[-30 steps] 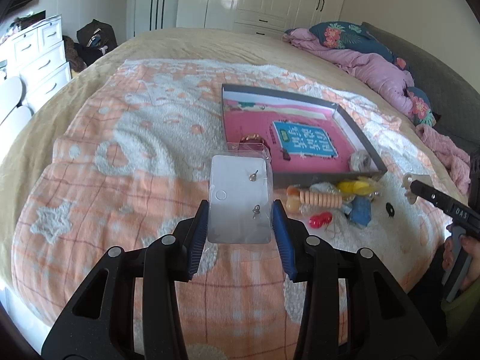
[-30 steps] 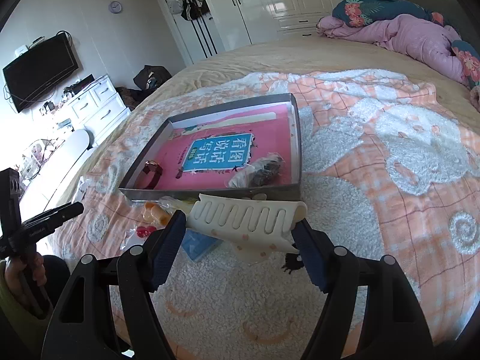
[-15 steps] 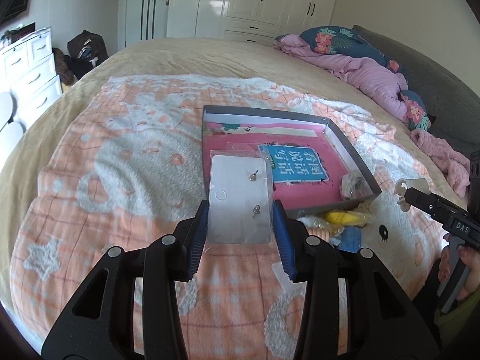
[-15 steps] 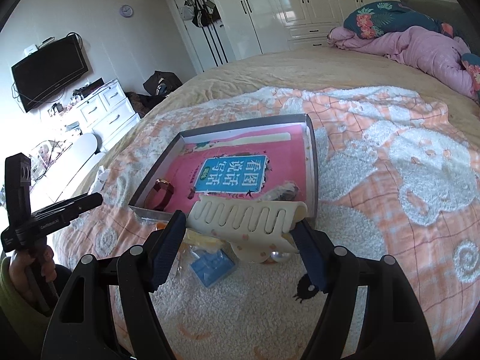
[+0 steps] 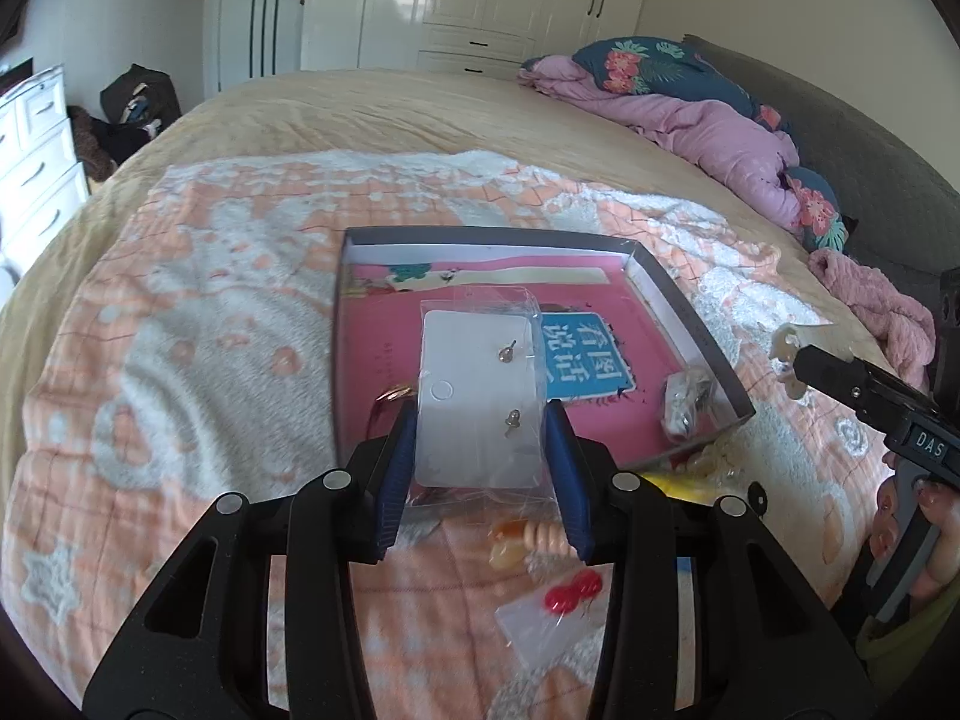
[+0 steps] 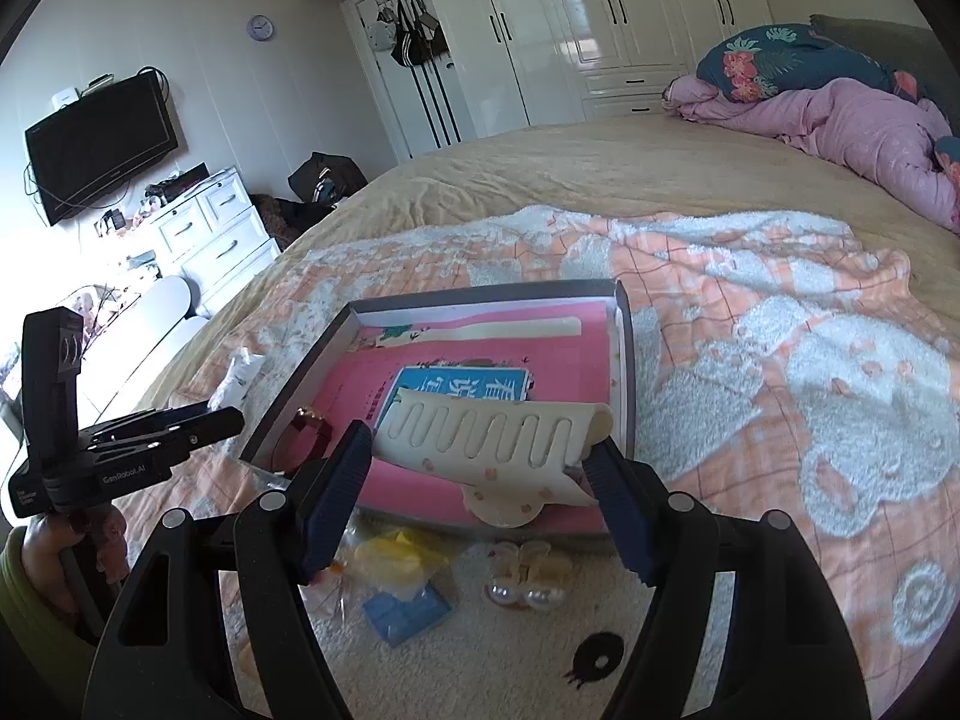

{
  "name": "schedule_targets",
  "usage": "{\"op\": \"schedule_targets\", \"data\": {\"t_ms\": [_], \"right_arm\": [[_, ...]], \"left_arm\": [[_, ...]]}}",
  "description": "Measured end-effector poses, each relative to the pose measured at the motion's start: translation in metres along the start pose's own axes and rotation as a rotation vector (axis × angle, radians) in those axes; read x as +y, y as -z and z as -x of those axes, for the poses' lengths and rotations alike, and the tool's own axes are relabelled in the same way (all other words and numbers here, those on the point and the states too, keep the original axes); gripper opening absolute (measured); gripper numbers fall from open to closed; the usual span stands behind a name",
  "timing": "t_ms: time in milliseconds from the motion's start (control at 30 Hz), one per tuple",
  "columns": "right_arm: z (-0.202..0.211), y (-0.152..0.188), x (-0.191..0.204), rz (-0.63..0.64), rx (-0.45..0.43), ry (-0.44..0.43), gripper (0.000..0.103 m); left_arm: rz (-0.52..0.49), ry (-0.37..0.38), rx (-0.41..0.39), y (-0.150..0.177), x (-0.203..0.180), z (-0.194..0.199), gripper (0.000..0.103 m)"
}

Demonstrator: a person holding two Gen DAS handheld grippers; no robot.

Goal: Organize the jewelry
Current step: 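Place the earring card in the gray box with the left tool while the right tool places the comb there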

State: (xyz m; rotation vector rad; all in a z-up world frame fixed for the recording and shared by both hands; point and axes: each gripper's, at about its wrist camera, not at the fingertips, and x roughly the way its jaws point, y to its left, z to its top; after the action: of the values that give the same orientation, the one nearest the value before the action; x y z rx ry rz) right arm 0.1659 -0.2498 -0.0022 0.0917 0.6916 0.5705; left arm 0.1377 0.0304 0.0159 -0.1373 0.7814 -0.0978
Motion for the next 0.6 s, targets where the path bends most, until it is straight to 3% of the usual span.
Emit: {"op": "schedule_targets", "data": {"t_ms": [600], "right_arm": [[-0.033,-0.033,-0.021,-0.016,-0.001,0.012,0.071]], "left_arm": [[-0.071,0.058,0.105,-0.009,-0.024,-0.062,0.034]]}}
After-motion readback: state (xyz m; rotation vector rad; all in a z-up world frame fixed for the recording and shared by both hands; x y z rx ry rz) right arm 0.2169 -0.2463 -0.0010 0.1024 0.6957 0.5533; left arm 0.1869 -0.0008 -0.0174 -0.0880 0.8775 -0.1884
